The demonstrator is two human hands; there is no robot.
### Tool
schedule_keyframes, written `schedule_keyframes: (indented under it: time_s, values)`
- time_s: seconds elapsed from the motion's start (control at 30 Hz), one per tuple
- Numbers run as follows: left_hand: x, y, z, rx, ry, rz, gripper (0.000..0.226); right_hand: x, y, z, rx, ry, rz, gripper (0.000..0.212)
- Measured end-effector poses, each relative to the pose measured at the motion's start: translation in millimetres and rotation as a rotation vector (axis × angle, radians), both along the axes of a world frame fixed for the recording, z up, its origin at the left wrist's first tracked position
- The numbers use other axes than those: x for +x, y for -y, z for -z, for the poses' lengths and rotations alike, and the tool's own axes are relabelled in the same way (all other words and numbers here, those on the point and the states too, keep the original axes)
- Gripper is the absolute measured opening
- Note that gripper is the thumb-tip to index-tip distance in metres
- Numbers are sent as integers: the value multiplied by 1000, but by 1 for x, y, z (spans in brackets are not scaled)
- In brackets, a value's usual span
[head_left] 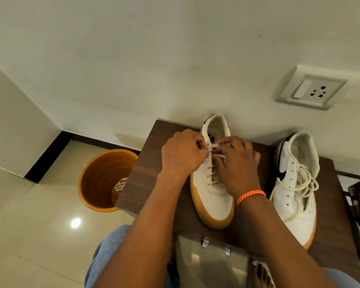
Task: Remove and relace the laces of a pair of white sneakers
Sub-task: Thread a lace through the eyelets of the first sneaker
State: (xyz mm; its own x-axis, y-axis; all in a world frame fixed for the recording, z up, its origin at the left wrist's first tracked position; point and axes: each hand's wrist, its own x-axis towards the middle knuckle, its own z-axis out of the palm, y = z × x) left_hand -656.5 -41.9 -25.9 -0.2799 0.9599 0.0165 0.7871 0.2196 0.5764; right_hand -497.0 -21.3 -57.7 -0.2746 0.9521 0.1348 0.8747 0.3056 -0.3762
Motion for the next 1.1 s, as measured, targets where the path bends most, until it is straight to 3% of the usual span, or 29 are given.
schedule_keyframes:
  time_s: [0.17,0.33,0.4,0.47,0.57,0.63,0.9,1.1]
  values:
    - [-6,-5,-5,42,253,-78,11,5,2,-4,24,4,15,30]
    - [-6,-3,-20,193,926,-139,11,14,-1,-5,5,-75,5,24]
    - [-8,-2,-27,202,1093,-153,7,14,-1,-5,-10,-121,4,21]
    - [-10,-3,-24,148,945,-117,3,13,-2,-3,-27,-161,6,19]
    - [-12,-6,-2,-25,323,37,7,13,-2,-1,-39,-204,15,15]
    - [-7,-4,6,-156,179,109,15,13,-2,1,-45,-233,15,14]
    - [-3,-6,2,-42,23,41,13,15,-3,1,-67,-218,5,11]
    - [-1,-11,0,45,394,-19,11,19,-3,-1,-59,-250,30,6]
